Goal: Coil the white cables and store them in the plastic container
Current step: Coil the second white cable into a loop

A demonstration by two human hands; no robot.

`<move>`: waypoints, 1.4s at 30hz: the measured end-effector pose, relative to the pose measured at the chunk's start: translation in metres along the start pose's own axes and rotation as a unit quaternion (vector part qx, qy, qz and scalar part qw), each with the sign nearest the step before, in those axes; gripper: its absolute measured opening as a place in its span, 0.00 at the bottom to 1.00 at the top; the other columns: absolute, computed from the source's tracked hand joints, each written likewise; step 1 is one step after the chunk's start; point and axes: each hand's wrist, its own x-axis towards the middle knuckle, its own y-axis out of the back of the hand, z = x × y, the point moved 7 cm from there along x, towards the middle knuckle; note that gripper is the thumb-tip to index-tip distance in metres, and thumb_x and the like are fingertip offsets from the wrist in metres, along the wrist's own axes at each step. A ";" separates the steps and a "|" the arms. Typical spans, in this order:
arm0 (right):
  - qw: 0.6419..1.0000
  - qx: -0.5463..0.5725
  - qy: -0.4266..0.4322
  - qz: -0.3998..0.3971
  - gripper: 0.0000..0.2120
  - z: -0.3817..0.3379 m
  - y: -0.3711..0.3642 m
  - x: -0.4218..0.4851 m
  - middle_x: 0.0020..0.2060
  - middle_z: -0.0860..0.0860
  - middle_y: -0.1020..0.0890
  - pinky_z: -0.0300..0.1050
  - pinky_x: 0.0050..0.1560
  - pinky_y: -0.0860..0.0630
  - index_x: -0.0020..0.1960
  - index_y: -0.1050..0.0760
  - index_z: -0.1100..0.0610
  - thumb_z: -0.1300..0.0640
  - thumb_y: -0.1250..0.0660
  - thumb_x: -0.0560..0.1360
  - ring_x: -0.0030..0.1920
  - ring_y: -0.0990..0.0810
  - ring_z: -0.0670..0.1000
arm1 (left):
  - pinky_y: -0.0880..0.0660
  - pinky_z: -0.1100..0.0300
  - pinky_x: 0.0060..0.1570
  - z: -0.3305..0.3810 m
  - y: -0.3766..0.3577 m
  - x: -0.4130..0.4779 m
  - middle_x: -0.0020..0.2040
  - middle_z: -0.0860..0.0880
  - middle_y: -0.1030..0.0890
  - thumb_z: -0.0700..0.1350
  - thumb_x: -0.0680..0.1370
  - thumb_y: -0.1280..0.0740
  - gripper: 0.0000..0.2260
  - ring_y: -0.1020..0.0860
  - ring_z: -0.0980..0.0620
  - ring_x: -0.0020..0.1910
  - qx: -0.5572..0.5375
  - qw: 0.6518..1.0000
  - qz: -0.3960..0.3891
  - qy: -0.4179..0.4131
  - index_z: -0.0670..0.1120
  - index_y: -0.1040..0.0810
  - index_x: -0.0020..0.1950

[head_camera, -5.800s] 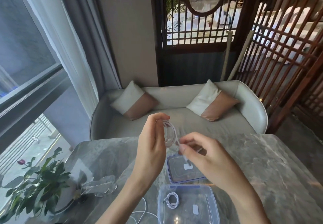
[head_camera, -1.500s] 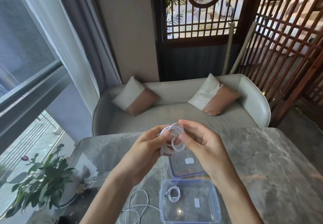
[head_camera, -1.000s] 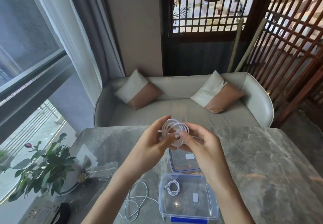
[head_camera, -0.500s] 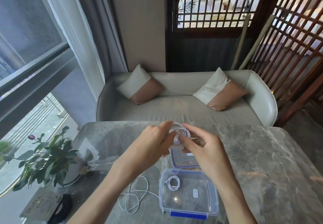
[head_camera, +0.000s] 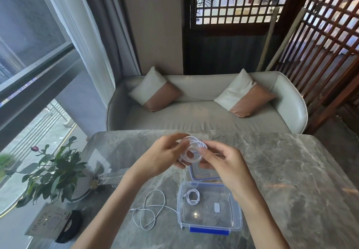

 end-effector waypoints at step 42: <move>0.962 0.118 -0.236 0.070 0.09 0.149 0.020 -0.020 0.50 0.64 0.14 0.40 0.45 0.16 0.54 0.19 0.67 0.65 0.27 0.75 0.41 0.13 0.50 | 0.20 0.49 0.57 -0.138 -0.056 -0.003 0.57 0.37 0.16 0.54 0.82 0.39 0.19 0.18 0.36 0.56 -0.212 0.954 -0.061 0.201 0.40 0.20 0.61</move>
